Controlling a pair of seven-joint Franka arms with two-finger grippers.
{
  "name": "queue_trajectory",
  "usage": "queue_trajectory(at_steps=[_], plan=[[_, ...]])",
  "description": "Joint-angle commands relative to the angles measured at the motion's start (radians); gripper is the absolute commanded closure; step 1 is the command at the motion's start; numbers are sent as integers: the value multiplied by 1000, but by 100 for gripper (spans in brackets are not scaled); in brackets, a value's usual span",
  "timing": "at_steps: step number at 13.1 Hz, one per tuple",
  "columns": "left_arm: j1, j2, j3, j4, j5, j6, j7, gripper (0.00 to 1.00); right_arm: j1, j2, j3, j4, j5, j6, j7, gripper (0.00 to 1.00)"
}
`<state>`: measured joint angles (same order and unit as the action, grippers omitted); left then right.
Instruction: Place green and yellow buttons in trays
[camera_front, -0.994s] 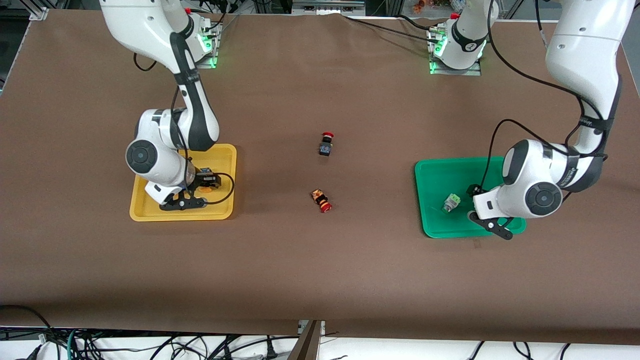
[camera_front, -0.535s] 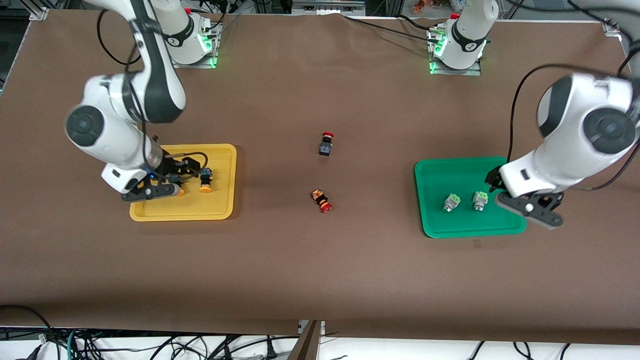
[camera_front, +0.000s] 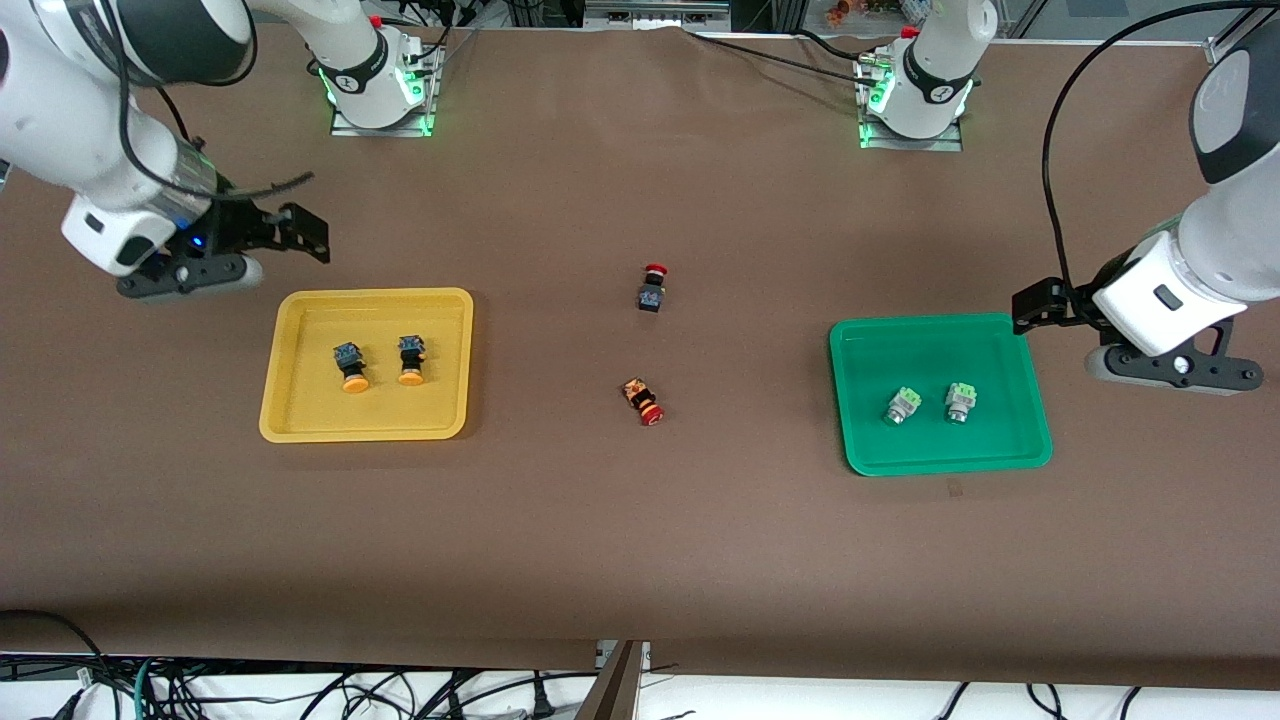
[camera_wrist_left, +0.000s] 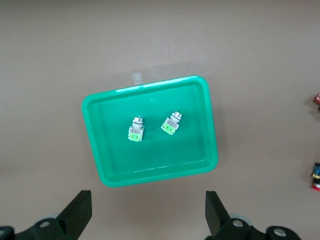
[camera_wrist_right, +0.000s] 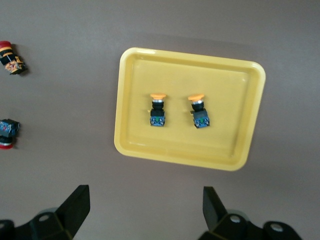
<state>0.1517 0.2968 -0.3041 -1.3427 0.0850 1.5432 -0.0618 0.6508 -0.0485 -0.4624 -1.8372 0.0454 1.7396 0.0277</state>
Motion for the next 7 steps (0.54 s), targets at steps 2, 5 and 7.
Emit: queue_trajectory(at_steps=[2,5,7], plan=[[-6,1,-16,51,30,-34,-30,0,-336,-70,331,-20,-45,-38,18,0],[-6,-33,-20,43,30,-37,-21,0,-578,-59,543,16,-47,-38,-8,0],[-45,-94,20,-20,15,-11,-32,0,-641,-16,599,79,-47,-45,-12,0]])
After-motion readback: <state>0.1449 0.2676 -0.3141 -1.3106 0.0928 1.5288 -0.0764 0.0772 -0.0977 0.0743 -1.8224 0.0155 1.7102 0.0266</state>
